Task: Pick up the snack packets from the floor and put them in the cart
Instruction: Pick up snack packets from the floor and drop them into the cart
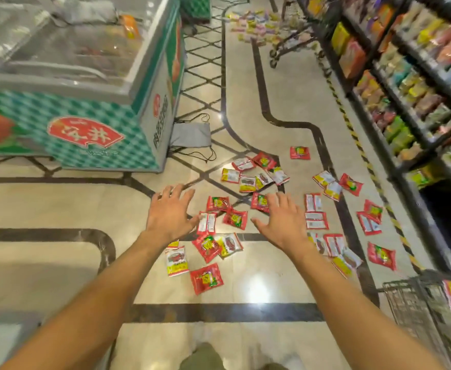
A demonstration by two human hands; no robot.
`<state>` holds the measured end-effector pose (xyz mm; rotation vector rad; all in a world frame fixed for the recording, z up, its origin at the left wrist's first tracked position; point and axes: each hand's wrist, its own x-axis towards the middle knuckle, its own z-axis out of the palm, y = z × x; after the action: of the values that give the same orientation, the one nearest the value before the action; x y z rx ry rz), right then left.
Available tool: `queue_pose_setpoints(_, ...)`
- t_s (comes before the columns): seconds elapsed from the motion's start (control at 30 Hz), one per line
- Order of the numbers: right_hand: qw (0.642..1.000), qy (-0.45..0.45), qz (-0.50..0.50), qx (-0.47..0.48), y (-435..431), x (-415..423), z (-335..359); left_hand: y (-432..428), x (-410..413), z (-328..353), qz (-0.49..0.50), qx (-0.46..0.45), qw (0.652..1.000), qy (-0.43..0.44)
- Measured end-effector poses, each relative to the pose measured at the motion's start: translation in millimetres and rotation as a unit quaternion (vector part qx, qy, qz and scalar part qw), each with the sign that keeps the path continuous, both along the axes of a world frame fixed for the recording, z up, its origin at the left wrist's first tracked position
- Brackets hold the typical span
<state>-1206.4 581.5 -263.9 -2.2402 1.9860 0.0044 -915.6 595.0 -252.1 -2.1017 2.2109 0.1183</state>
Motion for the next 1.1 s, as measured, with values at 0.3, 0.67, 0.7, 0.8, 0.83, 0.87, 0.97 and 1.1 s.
queue_pose_setpoints(0.3, 0.996, 0.011, 0.061, 0.069, -37.3, 99.2, -46.5, -9.1, 85.7, -57.7, 0.044, 0.048, 0.998, 0.026)
queue_pose_setpoints(0.67, 0.982, -0.003, 0.102, 0.157, -115.6, 147.9, -130.2, -61.7, 124.5, -134.3, 0.104, 0.111, 0.988, 0.036)
queue_pose_setpoints(0.7, 0.982, -0.006, 0.102, 0.161, -123.4, 151.8, -138.2, -68.7, 128.3, -141.8, 0.108, 0.116, 0.987, 0.037)
queue_pose_setpoints(0.8, 0.980, -0.008, 0.097, 0.174, -144.7, 165.1, -164.8, -88.6, 141.8, -169.6, 0.121, 0.127, 0.984, 0.040)
queue_pose_setpoints(0.83, 0.979, -0.015, 0.093, 0.182, -149.8, 170.3, -175.7, -94.2, 146.3, -180.8, 0.123, 0.130, 0.983, 0.042)
queue_pose_setpoints(0.87, 0.978, -0.022, 0.088, 0.190, -154.7, 175.7, -187.9, -99.9, 150.8, -192.8, 0.123, 0.135, 0.982, 0.041)
queue_pose_setpoints(0.97, 0.974, -0.032, 0.078, 0.212, -169.5, 195.2, -233.3, -120.0, 167.8, -235.9, 0.120, 0.166, 0.978, 0.046)
queue_pose_setpoints(1.1, 0.968, -0.035, 0.063, 0.242, -181.5, 218.7, -317.2, -137.0, 191.0, -319.1, 0.098, 0.179, 0.977, 0.065)
